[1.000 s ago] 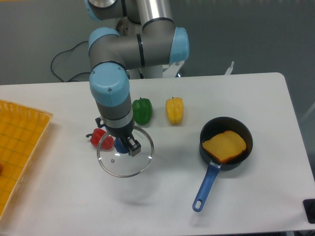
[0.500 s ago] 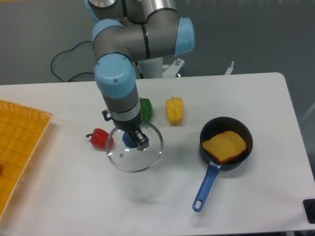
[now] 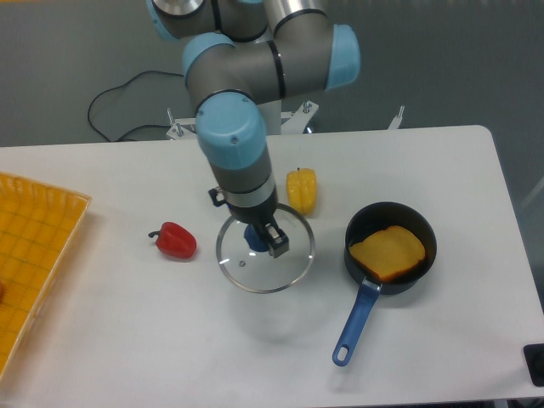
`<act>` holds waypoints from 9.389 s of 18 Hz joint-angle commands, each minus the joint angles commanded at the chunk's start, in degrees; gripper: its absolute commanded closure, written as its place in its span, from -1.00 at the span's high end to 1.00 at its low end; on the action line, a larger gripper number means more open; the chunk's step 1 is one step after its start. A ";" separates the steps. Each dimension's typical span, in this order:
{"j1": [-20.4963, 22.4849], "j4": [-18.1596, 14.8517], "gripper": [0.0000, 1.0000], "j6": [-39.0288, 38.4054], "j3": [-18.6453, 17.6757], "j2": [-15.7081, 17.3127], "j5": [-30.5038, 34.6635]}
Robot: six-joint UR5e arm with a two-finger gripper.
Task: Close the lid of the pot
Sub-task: 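Carry the held glass lid over the black saucepan, then lower the glass lid onto the saucepan rim, then hold the lid on the saucepan, adjusting its seat, then open the gripper and raise it off the lid knob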
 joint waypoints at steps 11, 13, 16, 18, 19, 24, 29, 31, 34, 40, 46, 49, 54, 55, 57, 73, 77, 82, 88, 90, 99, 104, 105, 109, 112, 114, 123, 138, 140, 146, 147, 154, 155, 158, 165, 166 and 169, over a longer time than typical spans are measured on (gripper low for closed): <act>8.18 0.26 0.27 3.70 0.09 -2.20 -3.08; 9.06 0.26 0.27 3.61 0.09 -2.72 -2.99; 10.64 0.18 0.27 3.53 -0.09 -2.90 -2.37; 11.69 0.18 0.27 3.79 -0.09 -3.43 -2.03; 12.83 0.26 0.27 3.88 -0.17 -3.69 -1.59; 14.68 0.26 0.27 6.51 1.40 -4.57 -1.67; 15.39 1.22 0.27 7.47 1.41 -5.01 -2.19; 15.83 1.76 0.27 9.49 0.80 -5.19 -2.55; 16.88 2.46 0.27 10.20 0.79 -5.45 -2.90; 18.38 3.25 0.27 12.14 0.79 -5.45 -6.67; 18.90 5.36 0.27 16.09 0.53 -5.28 -7.73; 19.43 5.45 0.27 17.67 -0.09 -5.01 -7.65; 19.96 5.54 0.27 19.26 -0.70 -5.01 -7.65; 19.96 5.63 0.27 19.34 -0.79 -5.01 -7.65; 19.96 6.24 0.27 19.52 -0.97 -5.01 -7.56; 19.79 8.97 0.27 20.49 -2.55 -5.19 -7.12; 19.70 9.05 0.27 20.49 -2.64 -5.19 -5.98; 19.52 9.05 0.27 20.66 -2.72 -5.19 -5.10; 19.34 9.75 0.27 20.66 -3.34 -5.45 -5.19; 19.34 9.76 0.27 20.75 -3.34 -5.45 -5.19; 19.52 9.84 0.27 21.10 -3.87 -5.45 -5.19; 19.52 9.84 0.27 21.98 -3.96 -5.54 -5.19; 19.52 9.84 0.27 21.98 -3.96 -5.54 -5.19; 19.61 9.84 0.27 21.98 -4.22 -5.54 -5.19; 19.61 9.84 0.28 21.98 -4.31 -5.54 -5.19; 19.61 9.84 0.28 21.98 -4.31 -5.54 -5.19; 19.34 10.81 0.28 21.89 -4.39 -5.89 -5.19; 19.52 11.07 0.29 21.98 -4.48 -5.89 -5.10; 19.43 10.99 0.29 21.98 -4.48 -5.89 -5.10; 19.43 11.08 0.29 21.98 -5.01 -5.98 -5.10; 19.43 11.16 0.29 21.98 -5.01 -5.98 -5.10; 19.78 10.64 1.00 21.72 -3.61 -6.42 -5.10; 19.78 10.20 1.00 21.63 -3.08 -6.42 -4.92; 19.61 10.11 1.00 21.54 -2.99 -6.42 -4.92; 18.73 9.93 1.00 21.54 -2.81 -3.70 -4.93; 18.12 9.50 1.00 21.46 -2.81 -2.91 -4.92; 17.33 5.81 1.00 21.46 -2.72 -0.27 -4.83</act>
